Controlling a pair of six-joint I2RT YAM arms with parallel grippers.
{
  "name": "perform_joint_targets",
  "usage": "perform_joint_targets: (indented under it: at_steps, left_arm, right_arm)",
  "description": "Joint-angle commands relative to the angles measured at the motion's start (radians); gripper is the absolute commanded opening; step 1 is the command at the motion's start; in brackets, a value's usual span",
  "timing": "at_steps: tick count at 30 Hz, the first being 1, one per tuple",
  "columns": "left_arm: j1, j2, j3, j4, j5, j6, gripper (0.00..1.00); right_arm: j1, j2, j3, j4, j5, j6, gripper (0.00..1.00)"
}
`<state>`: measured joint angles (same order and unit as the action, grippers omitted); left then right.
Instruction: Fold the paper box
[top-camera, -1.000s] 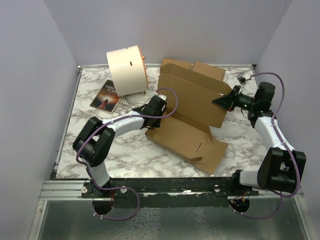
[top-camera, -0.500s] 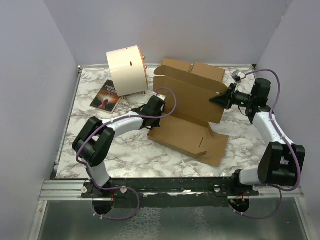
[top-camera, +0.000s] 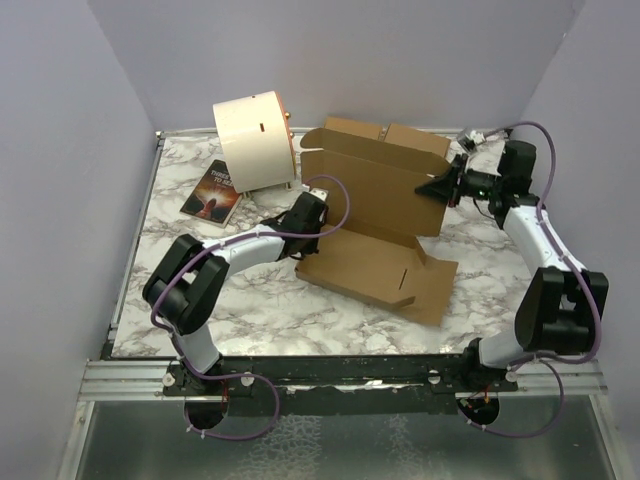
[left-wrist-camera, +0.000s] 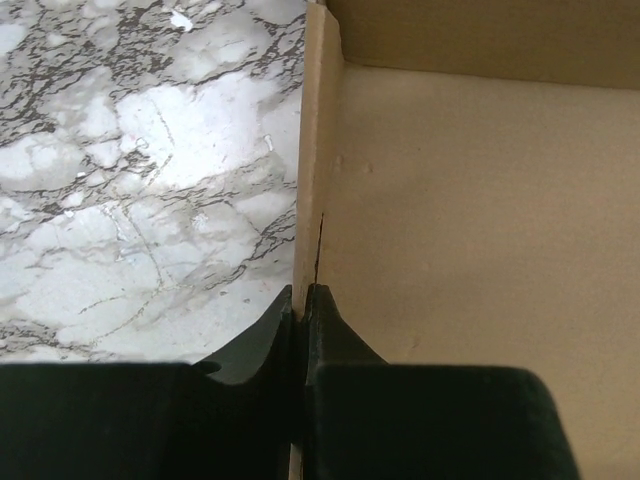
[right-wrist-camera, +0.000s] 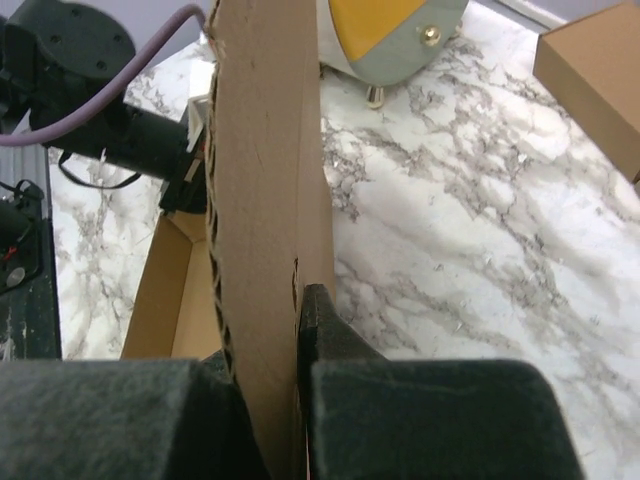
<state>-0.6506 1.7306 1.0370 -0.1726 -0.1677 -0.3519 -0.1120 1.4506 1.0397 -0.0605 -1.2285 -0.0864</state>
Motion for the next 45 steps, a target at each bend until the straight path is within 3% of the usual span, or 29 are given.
perform_joint_targets:
  at_steps: [1, 4, 12, 17, 22, 27, 32, 39, 45]
  left_arm:
    - [0.007, -0.058, -0.017, -0.005, -0.102, -0.063, 0.00]
    - [0.005, -0.042, 0.009, -0.073, -0.163, -0.105, 0.00]
    - [0.003, -0.050, -0.022, -0.167, -0.322, -0.125, 0.00]
    - [0.003, 0.001, -0.038, -0.168, -0.335, -0.125, 0.00]
    - [0.004, -0.004, -0.068, -0.147, -0.325, -0.147, 0.00]
    - [0.005, -0.067, -0.102, -0.115, -0.295, -0.169, 0.00]
    - [0.004, -0.082, -0.111, -0.094, -0.262, -0.192, 0.00]
    - [0.003, -0.071, -0.096, -0.119, -0.265, -0.224, 0.00]
    - [0.003, -0.069, -0.099, -0.111, -0.248, -0.244, 0.00]
  right_arm:
    - [0.041, 0.101, 0.152, -0.109, 0.027, -0.054, 0.04]
    - [0.061, 0.164, 0.214, -0.148, 0.062, -0.070, 0.15]
    - [0.041, 0.104, 0.245, -0.262, 0.165, -0.113, 0.76]
    - [0.009, -0.047, 0.117, -0.285, 0.273, -0.132, 0.92]
    - [-0.011, -0.176, -0.049, -0.306, 0.349, -0.139, 0.97]
    - [-0.083, -0.164, -0.176, -0.299, 0.420, -0.058, 0.96]
    - [-0.127, -0.070, -0.197, -0.330, 0.475, 0.019, 0.81]
    - [-0.124, 0.136, -0.164, -0.339, 0.410, 0.040, 0.67]
    - [-0.053, 0.239, -0.132, -0.358, 0.407, 0.037, 0.54]
